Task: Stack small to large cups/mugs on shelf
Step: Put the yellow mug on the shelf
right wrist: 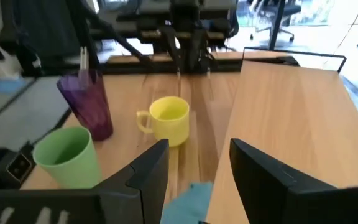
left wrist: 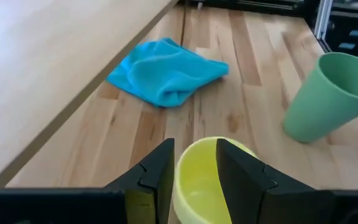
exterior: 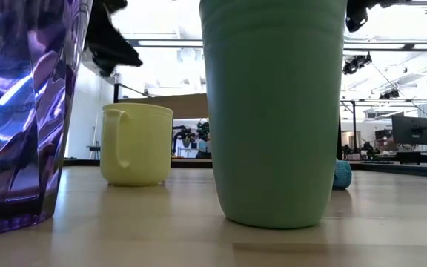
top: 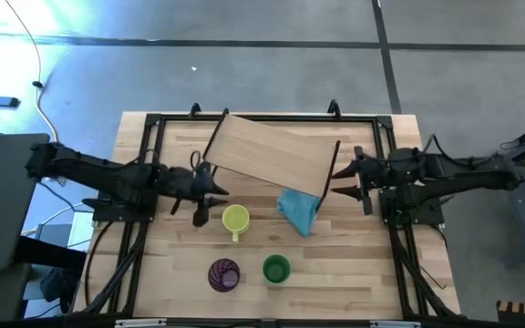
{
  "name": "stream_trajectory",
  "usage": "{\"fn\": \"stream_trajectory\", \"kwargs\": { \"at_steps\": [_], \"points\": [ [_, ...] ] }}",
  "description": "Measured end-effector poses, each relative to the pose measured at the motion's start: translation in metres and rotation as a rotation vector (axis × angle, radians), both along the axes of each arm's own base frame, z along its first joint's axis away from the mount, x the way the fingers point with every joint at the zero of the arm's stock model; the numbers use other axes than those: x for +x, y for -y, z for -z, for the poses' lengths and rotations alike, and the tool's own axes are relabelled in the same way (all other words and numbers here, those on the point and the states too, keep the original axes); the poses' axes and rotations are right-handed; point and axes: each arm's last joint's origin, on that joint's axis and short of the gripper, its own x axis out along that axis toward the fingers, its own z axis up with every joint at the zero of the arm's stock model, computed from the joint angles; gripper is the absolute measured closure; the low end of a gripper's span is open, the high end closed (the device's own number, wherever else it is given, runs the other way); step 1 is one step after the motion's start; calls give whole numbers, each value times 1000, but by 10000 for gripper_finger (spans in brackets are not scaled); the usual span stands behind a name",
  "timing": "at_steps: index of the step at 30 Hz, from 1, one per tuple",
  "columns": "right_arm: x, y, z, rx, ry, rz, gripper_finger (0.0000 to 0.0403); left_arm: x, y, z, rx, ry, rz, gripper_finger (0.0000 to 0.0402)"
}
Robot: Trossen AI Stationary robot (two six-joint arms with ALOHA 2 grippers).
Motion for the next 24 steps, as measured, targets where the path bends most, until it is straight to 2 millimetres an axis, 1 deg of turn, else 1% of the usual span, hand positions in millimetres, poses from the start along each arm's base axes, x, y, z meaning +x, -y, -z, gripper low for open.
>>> {"fn": "stream_trajectory", "kwargs": {
  "at_steps": [2, 4, 7, 10, 12, 14, 17, 20, 24],
  "points": [
    [4, 0, -6, -15, -16, -5, 240, 3, 12, -8, 44, -10, -2, 293],
    [7, -1, -10, -16, -22, -5, 240, 8, 22, -11, 92, -40, -16, 293],
    [11, -1, -13, -19, -32, -6, 240, 15, 29, -3, 133, -182, -53, 293],
    [13, -1, -11, -20, -43, -6, 240, 29, 30, 4, 157, -288, -87, 293],
    [14, -1, -10, -21, -53, -6, 240, 39, 31, 6, 181, -330, -80, 293],
    [16, -1, -9, -19, -59, -5, 240, 49, 30, 5, 216, -359, -67, 293],
    [17, -2, -7, -16, -77, -13, 240, 59, 27, 3, 244, -404, -53, 293],
    [18, -3, -5, -3, -100, -37, 240, 64, 20, 4, 262, -449, -19, 293],
    [19, -3, -2, 12, -129, -59, 240, 68, 9, 6, 209, -471, 30, 293]
  ]
}}
